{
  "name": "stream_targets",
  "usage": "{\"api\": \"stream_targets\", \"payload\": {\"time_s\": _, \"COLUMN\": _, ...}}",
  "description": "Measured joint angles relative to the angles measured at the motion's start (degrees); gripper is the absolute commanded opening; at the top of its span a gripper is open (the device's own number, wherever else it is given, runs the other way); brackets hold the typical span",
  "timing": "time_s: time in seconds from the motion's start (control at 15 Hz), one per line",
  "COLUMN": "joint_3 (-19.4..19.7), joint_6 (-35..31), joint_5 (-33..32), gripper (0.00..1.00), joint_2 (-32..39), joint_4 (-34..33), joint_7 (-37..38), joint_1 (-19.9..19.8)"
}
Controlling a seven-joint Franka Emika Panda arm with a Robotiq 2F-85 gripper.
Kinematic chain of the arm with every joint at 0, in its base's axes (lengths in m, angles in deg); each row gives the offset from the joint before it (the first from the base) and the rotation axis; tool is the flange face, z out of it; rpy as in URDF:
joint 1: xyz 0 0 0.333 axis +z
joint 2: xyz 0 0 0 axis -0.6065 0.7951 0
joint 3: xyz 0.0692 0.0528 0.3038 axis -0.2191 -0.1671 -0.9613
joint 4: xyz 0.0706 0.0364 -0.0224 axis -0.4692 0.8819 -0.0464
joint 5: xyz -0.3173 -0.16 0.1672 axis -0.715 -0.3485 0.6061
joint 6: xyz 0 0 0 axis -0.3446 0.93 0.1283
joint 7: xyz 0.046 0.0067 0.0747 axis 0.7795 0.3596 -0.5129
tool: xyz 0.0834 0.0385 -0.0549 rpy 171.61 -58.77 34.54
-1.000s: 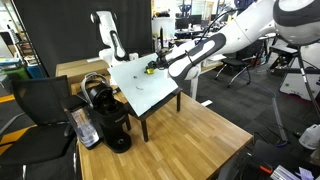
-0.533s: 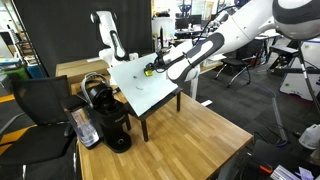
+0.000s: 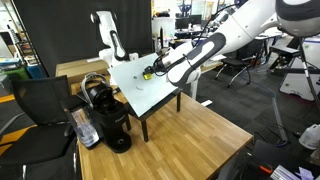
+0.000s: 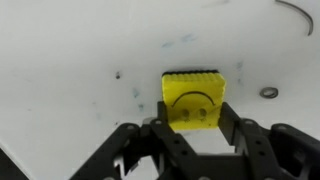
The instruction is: Erase the drawing on the board
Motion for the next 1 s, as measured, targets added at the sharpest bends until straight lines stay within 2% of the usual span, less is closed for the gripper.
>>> {"api": "stream_targets", "payload": {"time_s": 1.0, "joint_3": -0.64, "joint_6": 0.04, "joint_5": -0.02, "gripper": 0.27, "joint_2": -0.96, "joint_4": 1.25, "joint_7": -0.21, "joint_1": 0.93}}
